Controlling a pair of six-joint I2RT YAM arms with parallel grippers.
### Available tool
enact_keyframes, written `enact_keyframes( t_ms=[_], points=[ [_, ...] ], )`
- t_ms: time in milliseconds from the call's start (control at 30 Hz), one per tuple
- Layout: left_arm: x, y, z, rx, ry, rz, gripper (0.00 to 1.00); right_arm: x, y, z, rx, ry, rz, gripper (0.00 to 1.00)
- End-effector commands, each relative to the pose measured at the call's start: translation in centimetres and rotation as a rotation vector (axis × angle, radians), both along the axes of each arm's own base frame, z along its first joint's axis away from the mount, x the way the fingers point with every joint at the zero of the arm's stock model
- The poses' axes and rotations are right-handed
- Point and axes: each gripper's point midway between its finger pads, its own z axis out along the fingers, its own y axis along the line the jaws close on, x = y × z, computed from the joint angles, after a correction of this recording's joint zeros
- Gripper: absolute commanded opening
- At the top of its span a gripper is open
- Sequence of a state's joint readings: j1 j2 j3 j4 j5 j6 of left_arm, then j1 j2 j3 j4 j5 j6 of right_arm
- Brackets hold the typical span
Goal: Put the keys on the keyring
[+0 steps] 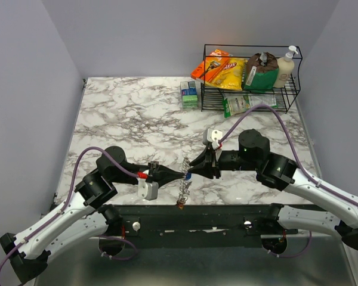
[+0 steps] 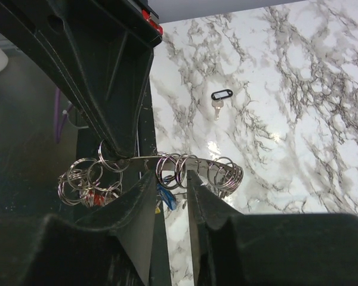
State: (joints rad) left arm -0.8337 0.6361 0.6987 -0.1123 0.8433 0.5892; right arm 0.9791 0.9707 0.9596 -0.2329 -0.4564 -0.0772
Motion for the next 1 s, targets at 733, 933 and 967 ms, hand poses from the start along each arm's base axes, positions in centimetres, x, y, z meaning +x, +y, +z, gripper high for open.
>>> enact_keyframes(
  t_ms=[733, 933, 967],
  points=[
    [-0.6, 0.9, -1.4, 0.052, -0.01, 0.003, 0.0, 1.2, -0.4, 1.8, 0.06, -0.028, -0.102, 0.01],
    [0.0, 1.9, -2.8, 0.119, -0.001, 0.069, 0.32, 1.1, -0.5, 2.5, 0.073, -0.039, -0.097, 0.01],
    [0.2, 2.1, -3.1, 0.131, 0.006, 0.091, 0.39, 1.1, -0.5, 2.8, 0.078, -0.043, -0.095, 0.01]
  ],
)
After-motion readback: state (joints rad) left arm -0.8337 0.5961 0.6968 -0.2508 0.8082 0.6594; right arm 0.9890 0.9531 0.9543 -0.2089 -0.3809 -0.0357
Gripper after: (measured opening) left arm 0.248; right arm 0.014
